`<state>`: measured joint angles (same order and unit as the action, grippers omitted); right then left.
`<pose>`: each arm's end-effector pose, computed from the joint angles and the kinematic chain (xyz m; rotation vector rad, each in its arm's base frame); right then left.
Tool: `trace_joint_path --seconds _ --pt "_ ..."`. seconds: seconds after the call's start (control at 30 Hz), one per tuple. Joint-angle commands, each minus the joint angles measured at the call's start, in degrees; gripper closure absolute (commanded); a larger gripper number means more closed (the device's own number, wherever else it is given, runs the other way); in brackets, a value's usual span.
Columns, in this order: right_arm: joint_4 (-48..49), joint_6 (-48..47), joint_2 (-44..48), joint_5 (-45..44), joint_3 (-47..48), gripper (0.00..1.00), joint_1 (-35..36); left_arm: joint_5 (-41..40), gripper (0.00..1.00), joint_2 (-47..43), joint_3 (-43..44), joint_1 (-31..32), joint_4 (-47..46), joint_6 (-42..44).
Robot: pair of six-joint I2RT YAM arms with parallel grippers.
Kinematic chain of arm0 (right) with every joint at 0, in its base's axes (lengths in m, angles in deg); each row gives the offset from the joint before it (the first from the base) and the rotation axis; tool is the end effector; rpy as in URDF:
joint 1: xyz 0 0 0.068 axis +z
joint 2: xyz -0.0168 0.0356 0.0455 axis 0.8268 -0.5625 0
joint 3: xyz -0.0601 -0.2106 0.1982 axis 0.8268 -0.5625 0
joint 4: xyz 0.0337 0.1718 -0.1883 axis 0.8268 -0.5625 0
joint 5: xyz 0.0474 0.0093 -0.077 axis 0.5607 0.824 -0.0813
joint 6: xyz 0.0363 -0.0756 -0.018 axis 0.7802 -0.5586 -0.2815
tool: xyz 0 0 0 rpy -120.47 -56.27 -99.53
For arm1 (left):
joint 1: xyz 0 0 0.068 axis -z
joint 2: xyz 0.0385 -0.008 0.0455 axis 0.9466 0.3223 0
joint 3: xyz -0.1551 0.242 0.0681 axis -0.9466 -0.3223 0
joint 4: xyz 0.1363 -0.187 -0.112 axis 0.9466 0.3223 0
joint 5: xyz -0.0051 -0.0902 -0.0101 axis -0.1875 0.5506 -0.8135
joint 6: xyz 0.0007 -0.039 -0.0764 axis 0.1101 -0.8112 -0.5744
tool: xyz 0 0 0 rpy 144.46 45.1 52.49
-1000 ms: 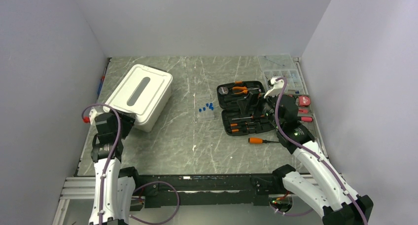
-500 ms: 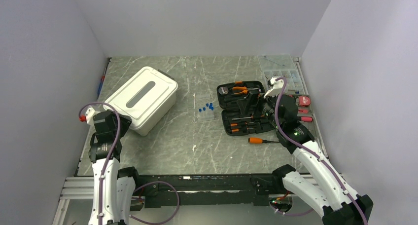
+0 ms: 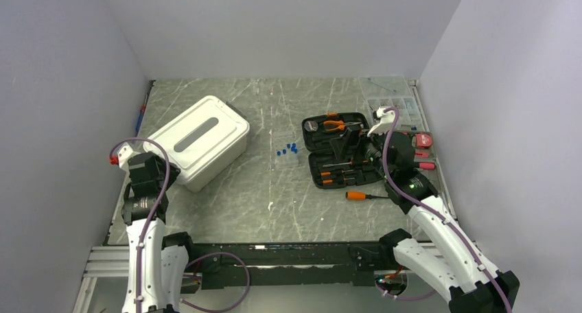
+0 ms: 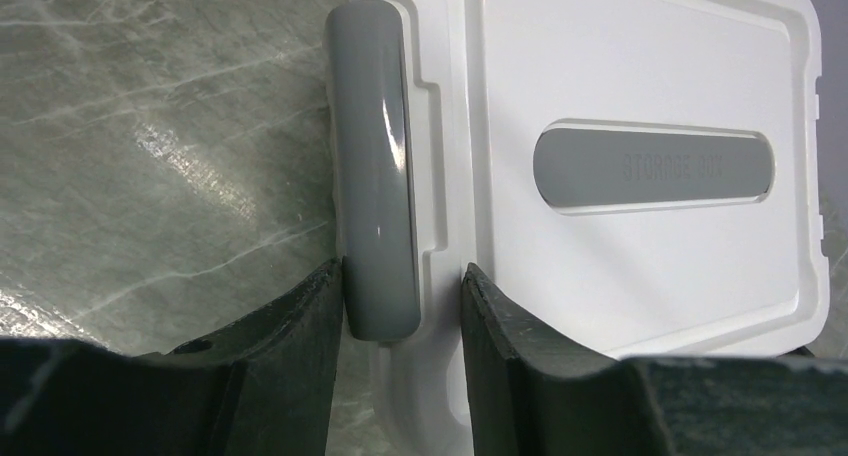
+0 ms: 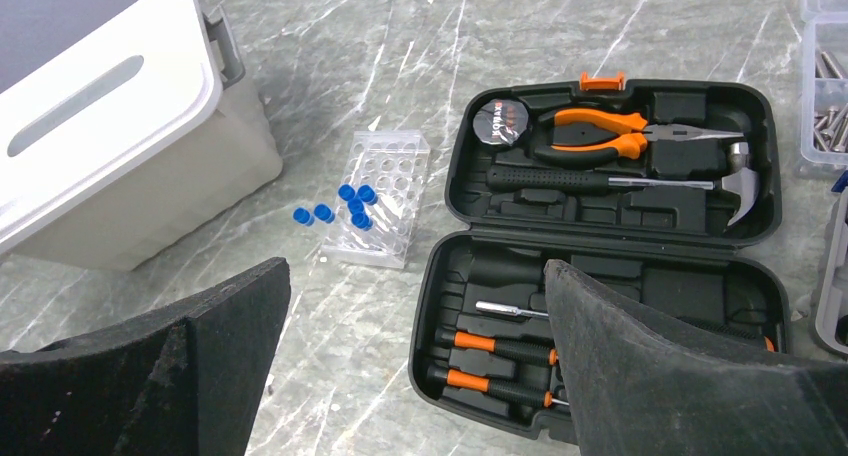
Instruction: Organize the chemistry lab equipment
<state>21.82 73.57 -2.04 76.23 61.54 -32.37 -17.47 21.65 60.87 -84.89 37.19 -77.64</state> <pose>0.1901 0.0860 0.3276 -0.1144 1.8352 0.5576 0.1448 0.0465 0.2505 -1.0654 1.8691 -0.1201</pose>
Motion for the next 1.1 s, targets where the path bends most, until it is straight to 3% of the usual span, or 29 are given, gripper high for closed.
trace_joint_path --seconds 0.0,0.33,1.07 --pt "3.0 -0.6 0.4 0.3 0.1 0.00 -0.1 -2.1 0.83 0.7 1.1 -0.3 1.6 4.5" --pt "3.0 -0.6 0.3 0.2 0.1 0.00 -0.2 -2.1 1.00 1.5 2.1 -0.1 0.8 10.6" --pt "2.9 -0.7 0.2 -0.3 0.1 0.00 -0.1 3.8 1.00 9.5 3.9 0.3 -0.2 21.0"
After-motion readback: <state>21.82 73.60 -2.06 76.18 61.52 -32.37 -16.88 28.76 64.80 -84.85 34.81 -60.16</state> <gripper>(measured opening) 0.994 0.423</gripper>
